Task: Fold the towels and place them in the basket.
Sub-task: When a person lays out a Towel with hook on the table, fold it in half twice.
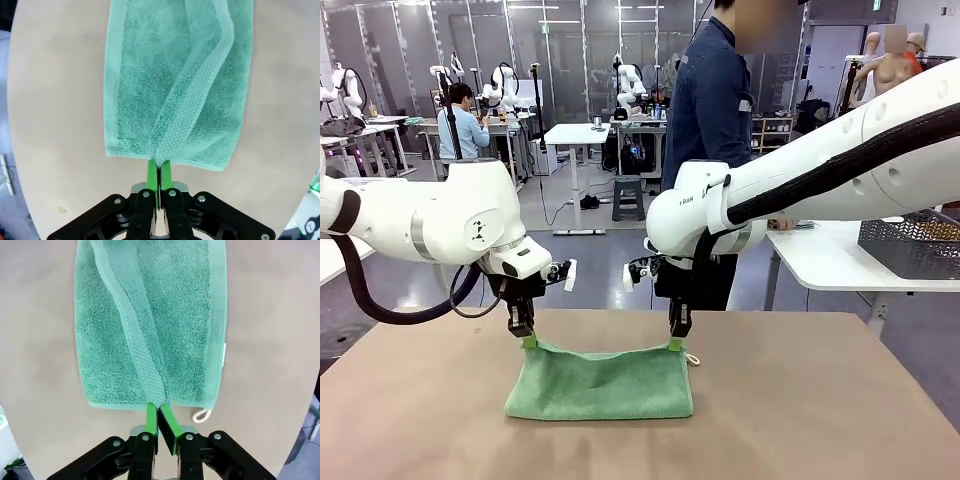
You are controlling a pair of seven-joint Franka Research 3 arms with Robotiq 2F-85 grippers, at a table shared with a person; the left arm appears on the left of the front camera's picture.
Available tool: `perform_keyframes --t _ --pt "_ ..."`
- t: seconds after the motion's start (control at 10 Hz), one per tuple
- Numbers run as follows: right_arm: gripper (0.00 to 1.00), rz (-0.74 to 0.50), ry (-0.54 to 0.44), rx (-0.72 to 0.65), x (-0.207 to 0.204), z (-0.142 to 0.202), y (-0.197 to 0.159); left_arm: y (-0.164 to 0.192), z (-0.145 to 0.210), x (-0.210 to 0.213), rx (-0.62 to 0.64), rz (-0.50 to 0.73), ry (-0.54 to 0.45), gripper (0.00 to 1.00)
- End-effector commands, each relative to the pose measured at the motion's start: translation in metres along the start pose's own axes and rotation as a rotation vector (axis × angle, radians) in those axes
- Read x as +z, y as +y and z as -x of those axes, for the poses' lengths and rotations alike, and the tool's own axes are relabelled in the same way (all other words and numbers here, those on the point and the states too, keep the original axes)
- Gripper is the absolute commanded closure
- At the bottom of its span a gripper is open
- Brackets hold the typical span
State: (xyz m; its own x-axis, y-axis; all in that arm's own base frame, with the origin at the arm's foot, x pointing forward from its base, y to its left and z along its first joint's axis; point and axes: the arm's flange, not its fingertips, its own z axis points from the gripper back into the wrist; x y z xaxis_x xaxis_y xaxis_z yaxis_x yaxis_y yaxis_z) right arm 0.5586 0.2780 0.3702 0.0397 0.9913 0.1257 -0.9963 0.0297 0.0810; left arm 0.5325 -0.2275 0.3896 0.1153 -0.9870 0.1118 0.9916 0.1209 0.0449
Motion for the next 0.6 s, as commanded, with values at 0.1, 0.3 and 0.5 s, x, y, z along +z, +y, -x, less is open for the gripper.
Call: perform_keyframes --t 0.1,0.3,0.5 --pt "0.93 -0.013 -0.053 0.049 -0.006 0.003 -0.013 0.016 -0.007 -0.01 0.068 0.01 0.022 0.97" --pt "0.93 -0.011 -0.037 0.041 -0.01 0.004 -0.018 0.027 -0.004 -0.018 0.069 0.027 0.026 0.97" --pt "0.93 -0.019 -0.053 0.022 -0.013 0.01 -0.027 0.039 0.005 -0.026 0.105 0.042 0.033 0.97"
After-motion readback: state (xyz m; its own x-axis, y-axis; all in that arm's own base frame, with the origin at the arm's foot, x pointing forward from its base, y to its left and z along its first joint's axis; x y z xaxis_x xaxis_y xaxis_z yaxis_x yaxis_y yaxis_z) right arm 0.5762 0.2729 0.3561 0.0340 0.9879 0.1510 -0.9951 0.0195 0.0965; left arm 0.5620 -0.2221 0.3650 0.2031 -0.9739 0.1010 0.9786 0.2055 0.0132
